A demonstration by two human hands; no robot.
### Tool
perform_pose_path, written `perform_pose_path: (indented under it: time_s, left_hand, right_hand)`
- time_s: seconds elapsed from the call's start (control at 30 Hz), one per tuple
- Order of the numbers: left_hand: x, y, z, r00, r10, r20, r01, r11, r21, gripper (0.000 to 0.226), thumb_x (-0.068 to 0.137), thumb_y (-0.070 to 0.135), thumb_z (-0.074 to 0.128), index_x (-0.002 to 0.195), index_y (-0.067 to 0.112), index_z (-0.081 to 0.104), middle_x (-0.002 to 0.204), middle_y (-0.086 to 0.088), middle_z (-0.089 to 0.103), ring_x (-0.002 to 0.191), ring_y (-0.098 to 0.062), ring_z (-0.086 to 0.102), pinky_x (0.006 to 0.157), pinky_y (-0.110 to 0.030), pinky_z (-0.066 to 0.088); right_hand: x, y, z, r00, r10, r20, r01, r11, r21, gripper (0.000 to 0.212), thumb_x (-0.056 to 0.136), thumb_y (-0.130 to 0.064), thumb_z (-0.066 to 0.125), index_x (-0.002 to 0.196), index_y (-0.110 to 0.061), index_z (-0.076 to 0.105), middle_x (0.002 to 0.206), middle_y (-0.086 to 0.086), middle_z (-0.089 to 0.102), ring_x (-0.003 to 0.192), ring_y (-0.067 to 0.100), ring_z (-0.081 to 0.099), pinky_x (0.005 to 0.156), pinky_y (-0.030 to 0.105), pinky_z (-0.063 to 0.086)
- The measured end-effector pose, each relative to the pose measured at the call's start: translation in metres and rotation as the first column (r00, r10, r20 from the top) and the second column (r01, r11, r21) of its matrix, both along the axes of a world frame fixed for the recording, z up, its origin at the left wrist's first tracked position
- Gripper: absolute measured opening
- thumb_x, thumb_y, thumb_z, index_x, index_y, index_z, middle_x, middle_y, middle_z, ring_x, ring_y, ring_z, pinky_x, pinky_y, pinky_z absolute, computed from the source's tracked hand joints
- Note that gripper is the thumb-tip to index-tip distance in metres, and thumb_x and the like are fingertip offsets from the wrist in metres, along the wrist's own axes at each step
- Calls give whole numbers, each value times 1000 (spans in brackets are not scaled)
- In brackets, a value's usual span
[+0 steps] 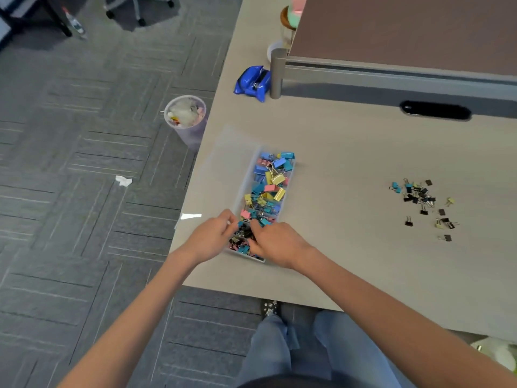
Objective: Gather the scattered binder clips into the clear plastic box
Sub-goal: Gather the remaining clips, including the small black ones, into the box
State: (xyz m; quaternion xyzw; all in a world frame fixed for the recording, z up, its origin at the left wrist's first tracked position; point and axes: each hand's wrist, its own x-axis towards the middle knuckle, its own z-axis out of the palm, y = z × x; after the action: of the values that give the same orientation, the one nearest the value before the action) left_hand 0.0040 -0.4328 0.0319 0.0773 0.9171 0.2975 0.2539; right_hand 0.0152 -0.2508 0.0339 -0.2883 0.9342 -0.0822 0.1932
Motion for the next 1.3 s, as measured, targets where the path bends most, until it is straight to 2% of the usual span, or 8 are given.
perform_pose_path:
  time_s: [0.27, 0.43, 0.53, 0.73, 0.9, 1.0, 1.17, 1.3]
  left_hand:
    - [10, 7, 0, 885, -428, -186, 323, 850, -417, 27, 103, 35, 33, 113, 12, 44, 91, -9, 68, 81, -33, 63, 60, -35, 34]
    - [11, 8, 2, 764, -619, -186, 429, 700, -571, 34, 103, 34, 34, 122, 8, 42, 97, -13, 69, 87, -37, 65, 62, -36, 35]
    - [11, 5, -1, 722, -670, -171, 470, 657, -589, 31, 103, 34, 34, 117, 7, 45, 96, -12, 68, 87, -36, 65, 61, -34, 34]
    - [10, -1, 3, 860, -483, -162, 388, 827, -407, 24, 102, 32, 37, 112, 13, 47, 92, -11, 67, 84, -34, 63, 66, -38, 40]
    - [-1, -6, 10, 993, -112, 39, 115, 991, -66, 19, 100, 19, 42, 84, 13, 49, 76, 3, 55, 64, -13, 48, 54, -28, 33]
    - [-14, -9, 10, 981, 25, 191, -27, 1000, 9, 18, 98, 14, 45, 83, 9, 55, 89, -4, 64, 62, -10, 48, 56, -25, 38]
    - [-23, -4, 13, 921, 86, 379, -151, 978, 145, 12, 92, 0, 49, 95, 6, 60, 80, -9, 59, 71, -20, 60, 66, -25, 54]
    - [-23, 2, 12, 931, -3, 365, -63, 984, 167, 23, 92, -7, 43, 100, 5, 61, 92, -19, 63, 83, -27, 63, 87, -46, 54]
  right_hand:
    - [5, 2, -2, 980, 176, -97, -156, 970, 186, 39, 102, -36, 32, 121, -4, 43, 95, 11, 68, 79, 30, 65, 57, 34, 31]
    - [7, -4, 5, 997, 80, 15, -81, 989, 121, 29, 99, -30, 45, 113, -6, 48, 103, 15, 66, 90, 34, 63, 63, 34, 35]
    - [6, -7, 0, 985, -81, 152, 76, 996, 40, 11, 94, -18, 49, 99, -8, 51, 95, 14, 65, 75, 28, 56, 60, 33, 35]
    - [-1, -10, -6, 954, -148, 259, 170, 983, -66, 17, 85, 1, 49, 81, -13, 57, 92, 8, 62, 76, 21, 54, 63, 32, 42]
    - [-1, -10, -9, 949, -162, 269, 192, 978, -87, 25, 81, 6, 54, 97, -11, 61, 108, 8, 61, 95, 24, 57, 77, 35, 48]
    - [-1, -8, -10, 942, -186, 278, 221, 970, -100, 32, 80, 5, 55, 106, -13, 61, 109, 8, 62, 95, 25, 59, 74, 33, 48]
    - [1, 2, -7, 932, -223, 287, 278, 945, -170, 37, 82, 6, 48, 107, -15, 65, 107, 6, 68, 97, 21, 63, 81, 38, 53]
    - [5, 11, 2, 902, -216, 374, 324, 911, -255, 41, 80, 12, 48, 110, -9, 65, 108, 6, 68, 98, 16, 64, 84, 26, 51]
